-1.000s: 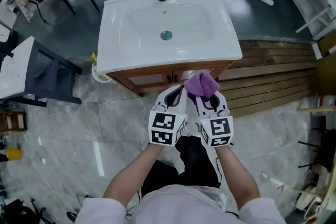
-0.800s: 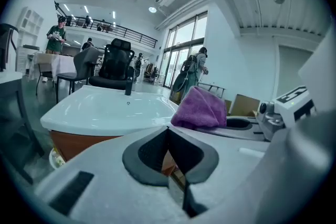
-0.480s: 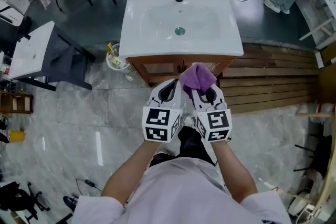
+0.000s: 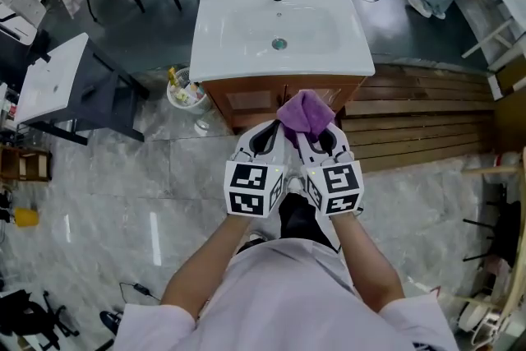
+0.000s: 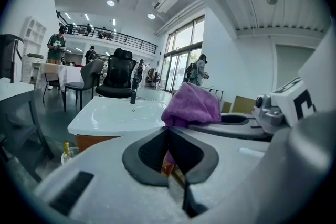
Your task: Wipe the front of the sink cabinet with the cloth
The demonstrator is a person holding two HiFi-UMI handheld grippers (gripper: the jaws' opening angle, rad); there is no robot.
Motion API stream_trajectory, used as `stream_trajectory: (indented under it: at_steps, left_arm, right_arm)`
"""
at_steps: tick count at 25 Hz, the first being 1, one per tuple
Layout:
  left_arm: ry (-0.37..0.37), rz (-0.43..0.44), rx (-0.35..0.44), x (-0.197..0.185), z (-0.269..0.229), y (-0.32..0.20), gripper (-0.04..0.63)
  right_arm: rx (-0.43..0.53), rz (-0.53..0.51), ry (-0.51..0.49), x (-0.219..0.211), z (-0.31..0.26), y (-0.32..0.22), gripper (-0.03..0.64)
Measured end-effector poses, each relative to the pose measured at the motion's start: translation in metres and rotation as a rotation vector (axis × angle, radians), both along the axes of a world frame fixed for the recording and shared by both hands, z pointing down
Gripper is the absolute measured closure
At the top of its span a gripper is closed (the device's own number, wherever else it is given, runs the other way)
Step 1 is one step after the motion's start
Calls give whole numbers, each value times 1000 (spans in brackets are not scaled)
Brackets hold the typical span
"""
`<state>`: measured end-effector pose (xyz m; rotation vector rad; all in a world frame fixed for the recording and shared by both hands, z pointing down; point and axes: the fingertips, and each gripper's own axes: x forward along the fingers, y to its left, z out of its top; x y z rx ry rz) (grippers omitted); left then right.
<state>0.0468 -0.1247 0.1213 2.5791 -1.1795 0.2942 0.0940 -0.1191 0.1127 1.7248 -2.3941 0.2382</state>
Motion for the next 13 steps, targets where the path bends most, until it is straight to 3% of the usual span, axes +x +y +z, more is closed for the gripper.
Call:
stream_trajectory:
  at_steps: [13]
  left_arm:
    - [8,26,13,4,-5,27,592]
  right_arm:
    - [10,22,4,-4,-5,28,541]
